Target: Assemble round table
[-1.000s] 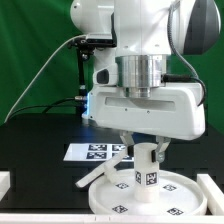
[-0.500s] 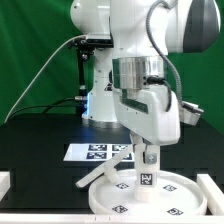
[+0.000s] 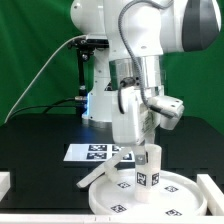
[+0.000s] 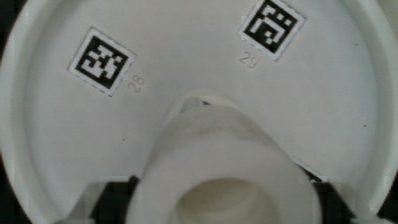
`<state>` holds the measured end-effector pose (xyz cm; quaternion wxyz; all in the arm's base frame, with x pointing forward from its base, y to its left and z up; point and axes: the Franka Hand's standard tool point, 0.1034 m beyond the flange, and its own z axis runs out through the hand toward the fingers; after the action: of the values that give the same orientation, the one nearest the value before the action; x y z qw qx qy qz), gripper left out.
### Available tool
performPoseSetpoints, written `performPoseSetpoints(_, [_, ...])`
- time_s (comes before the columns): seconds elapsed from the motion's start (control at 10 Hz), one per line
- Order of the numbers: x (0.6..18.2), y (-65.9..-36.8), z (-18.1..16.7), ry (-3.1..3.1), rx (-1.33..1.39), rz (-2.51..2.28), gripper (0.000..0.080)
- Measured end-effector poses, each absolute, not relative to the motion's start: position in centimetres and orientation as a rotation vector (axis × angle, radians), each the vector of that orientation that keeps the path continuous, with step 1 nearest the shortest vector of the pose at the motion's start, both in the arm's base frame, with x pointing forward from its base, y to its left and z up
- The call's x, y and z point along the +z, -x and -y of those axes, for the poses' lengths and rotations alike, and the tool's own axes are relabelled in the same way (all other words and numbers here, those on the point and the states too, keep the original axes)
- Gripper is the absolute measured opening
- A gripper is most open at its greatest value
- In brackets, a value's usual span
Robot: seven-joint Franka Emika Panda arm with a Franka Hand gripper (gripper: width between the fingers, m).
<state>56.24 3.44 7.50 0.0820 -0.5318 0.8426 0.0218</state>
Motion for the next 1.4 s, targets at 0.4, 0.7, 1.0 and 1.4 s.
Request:
performPoseSetpoints(0.4, [7.5, -56.2, -3.5, 1.391, 0.083, -2.617, 0.0404])
performPoseSetpoints(0.7, [7.6, -56.2, -4.3, 1.738, 0.088, -2.417, 0.0632])
performPoseSetpoints(1.0, [7.8, -56.4, -4.7, 2.063, 0.074, -2.134, 0.0644])
performPoseSetpoints(1.4, [7.8, -56.4, -4.5, 2.48, 0.03, -1.648, 0.0649])
